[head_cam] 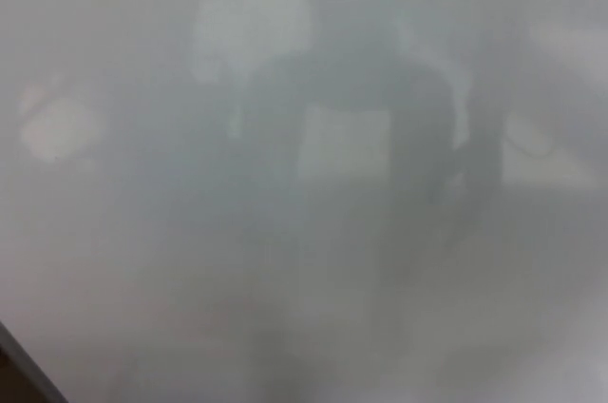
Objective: A magnetic marker holder is on the left hand side of the white board, the robot put the index and middle finger into the opening of the container and pull off the magnetic holder and hand it to a human on the left hand side.
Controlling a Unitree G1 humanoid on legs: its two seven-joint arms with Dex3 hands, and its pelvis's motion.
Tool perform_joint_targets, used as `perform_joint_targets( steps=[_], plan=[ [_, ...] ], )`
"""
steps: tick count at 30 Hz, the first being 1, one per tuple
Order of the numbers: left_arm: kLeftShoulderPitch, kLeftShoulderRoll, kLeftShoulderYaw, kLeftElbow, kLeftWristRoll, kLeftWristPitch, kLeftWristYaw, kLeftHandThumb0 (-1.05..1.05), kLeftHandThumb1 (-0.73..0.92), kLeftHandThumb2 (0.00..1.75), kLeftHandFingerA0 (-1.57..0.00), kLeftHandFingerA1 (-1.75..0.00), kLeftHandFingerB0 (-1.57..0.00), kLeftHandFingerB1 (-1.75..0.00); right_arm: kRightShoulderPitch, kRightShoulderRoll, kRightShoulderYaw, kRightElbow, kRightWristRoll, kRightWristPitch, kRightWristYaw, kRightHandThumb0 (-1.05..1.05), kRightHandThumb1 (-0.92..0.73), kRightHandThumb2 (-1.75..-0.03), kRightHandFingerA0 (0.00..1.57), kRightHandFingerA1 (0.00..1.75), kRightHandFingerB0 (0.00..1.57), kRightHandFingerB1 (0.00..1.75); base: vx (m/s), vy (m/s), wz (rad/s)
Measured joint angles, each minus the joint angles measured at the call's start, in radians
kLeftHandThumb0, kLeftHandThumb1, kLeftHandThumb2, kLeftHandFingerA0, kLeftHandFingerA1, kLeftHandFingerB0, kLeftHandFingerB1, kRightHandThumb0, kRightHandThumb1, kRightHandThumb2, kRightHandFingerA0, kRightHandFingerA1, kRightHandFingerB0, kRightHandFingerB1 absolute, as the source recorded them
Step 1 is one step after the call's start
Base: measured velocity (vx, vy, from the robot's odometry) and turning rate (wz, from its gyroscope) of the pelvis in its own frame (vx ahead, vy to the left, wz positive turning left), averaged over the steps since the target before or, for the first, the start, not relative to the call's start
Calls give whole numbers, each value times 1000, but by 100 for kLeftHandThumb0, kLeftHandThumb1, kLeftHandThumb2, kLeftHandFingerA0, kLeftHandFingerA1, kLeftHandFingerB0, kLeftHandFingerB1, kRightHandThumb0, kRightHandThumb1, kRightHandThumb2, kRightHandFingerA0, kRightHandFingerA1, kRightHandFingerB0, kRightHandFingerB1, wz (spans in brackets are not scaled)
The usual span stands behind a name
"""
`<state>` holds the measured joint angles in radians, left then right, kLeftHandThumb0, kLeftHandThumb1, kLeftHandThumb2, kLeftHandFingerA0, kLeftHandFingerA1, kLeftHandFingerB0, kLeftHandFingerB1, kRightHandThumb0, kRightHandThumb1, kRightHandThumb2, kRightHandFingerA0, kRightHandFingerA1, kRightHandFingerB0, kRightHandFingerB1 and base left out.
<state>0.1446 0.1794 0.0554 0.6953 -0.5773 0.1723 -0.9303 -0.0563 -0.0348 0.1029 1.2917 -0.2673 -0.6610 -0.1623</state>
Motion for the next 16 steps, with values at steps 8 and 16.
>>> perform_joint_targets(
  steps=[8,16],
  plan=[
    [-16,-25,-44,222,105,-133,158,-51,71,61,-28,-39,-29,-30,0,1,3,0,0,0,0,-44,-77,-65,81,52,24,30,0,0,0],
    [-27,-33,-44,379,177,-259,296,-50,70,61,-25,-38,-27,-30,1,4,5,0,-2,1,-1,-44,-76,-65,80,50,24,30,0,0,0]
  ],
)
